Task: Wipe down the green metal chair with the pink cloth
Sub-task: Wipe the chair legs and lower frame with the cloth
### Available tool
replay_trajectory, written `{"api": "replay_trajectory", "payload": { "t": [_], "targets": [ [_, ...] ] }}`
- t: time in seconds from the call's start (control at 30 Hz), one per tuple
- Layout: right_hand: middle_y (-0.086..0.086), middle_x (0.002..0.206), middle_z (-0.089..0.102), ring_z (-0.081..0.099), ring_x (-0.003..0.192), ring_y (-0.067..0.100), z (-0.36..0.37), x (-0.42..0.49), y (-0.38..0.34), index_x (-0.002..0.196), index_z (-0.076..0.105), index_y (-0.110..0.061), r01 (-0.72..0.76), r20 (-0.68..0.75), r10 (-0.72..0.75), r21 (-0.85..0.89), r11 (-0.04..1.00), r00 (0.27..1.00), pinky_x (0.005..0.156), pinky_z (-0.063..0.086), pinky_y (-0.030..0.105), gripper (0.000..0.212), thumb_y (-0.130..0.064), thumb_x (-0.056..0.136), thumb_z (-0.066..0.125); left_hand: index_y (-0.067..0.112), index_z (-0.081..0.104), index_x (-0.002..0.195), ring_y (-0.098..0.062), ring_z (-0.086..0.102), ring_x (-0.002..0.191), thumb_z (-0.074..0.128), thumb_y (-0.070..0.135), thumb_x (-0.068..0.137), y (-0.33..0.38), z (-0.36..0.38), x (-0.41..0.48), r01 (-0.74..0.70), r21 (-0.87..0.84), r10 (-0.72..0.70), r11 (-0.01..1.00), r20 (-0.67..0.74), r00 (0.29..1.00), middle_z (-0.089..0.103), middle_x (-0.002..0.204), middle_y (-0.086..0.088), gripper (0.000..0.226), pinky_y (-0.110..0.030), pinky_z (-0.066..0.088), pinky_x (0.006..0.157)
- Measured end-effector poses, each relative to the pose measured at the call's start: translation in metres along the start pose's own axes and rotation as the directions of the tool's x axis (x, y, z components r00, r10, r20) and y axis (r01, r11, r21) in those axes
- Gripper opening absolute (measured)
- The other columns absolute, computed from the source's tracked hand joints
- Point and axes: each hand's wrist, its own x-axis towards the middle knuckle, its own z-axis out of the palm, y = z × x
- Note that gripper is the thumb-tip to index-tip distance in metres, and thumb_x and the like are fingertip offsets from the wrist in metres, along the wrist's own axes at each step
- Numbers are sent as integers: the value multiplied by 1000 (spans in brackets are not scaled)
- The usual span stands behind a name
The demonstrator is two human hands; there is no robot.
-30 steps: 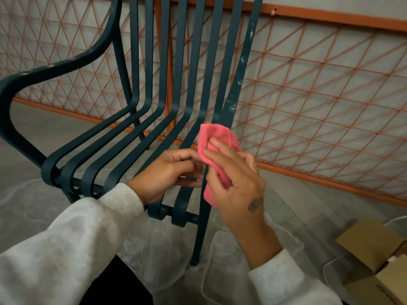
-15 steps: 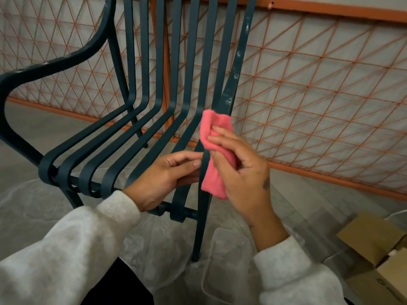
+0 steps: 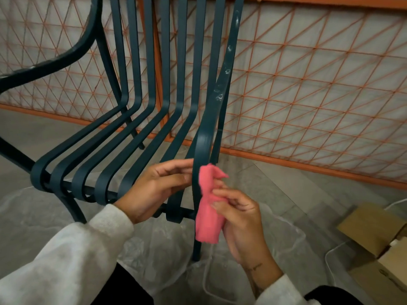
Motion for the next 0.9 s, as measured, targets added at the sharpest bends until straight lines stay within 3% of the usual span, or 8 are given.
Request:
{"api": "replay_trajectory", "payload": {
  "t": [0.03, 0.07, 0.2, 0.37, 0.47, 0.63, 0.77, 0.9],
  "targets": [
    [-1, 104, 76, 70, 100, 17, -2, -1, 1, 82, 81, -23, -77, -51, 85, 146, 986, 995, 79, 58, 29, 23, -8, 66, 77, 7, 68, 118, -22, 68, 110, 57, 0, 88, -3, 1, -1, 1, 69, -1, 998, 2, 1000, 73, 114, -9, 33, -31, 54, 93],
    [0, 106, 75, 71, 98, 19, -4, 0, 3, 87, 80, -23, -104, -80, 119, 175, 979, 990, 78, 59, 31, 24, -16, 64, 78, 7, 68, 118, -21, 67, 111, 57, -2, 90, -6, 1, -2, 4, 146, -3, 989, -4, 1000, 73, 114, -7, 31, -32, 53, 96],
    [-2, 112, 74, 69, 104, 16, -5, 6, 4, 105, 73, -26, -118, -35, 117, -33, 992, 993, 85, 58, 31, 31, -15, 76, 70, 13, 68, 117, -16, 68, 109, 63, -6, 87, -23, 2, -9, 3, 296, -12, 955, 26, 1000, 75, 111, 0, 36, -25, 53, 93],
    [-1, 111, 74, 69, 104, 14, -19, 6, 21, 106, 71, -21, -125, -59, 117, -151, 981, 991, 82, 55, 24, 29, -12, 78, 71, 17, 71, 108, -3, 71, 91, 71, 3, 82, -31, 6, -7, -92, 436, 83, 895, 39, 996, 76, 90, 16, 29, -16, 53, 82],
    [-4, 108, 74, 69, 101, 12, -26, 6, 32, 105, 69, -19, -167, -80, 153, -219, 961, 985, 81, 54, 23, 26, -2, 86, 68, 29, 73, 102, -3, 72, 89, 74, 21, 78, -34, 6, -9, -192, 596, 213, 780, 35, 976, 75, 90, 19, 25, -18, 55, 82],
    [-1, 110, 74, 68, 103, 15, -26, 9, 32, 106, 69, -19, -160, -69, 150, -185, 970, 986, 83, 56, 27, 23, -3, 89, 65, 24, 74, 100, 11, 63, 80, 75, 32, 76, -31, 4, -5, -323, 757, 351, 568, 133, 927, 65, 86, 37, 26, -9, 49, 77],
    [1, 111, 73, 69, 103, 16, -28, 15, 27, 109, 68, -15, -140, -17, 139, -152, 978, 990, 83, 55, 27, 23, -4, 89, 65, 23, 73, 104, 9, 67, 89, 81, 19, 72, -30, 1, -2, -287, 721, 309, 631, 105, 945, 70, 98, 31, 33, -9, 49, 84],
    [-1, 106, 75, 70, 99, 13, -42, 18, 36, 105, 69, -16, -228, -54, 221, -262, 938, 974, 80, 54, 25, 23, -2, 88, 66, 28, 73, 105, 7, 64, 102, 81, 17, 74, -15, -9, 11, -200, 739, 97, 643, 181, 979, 70, 108, 26, 34, -7, 45, 92]
  ]
}}
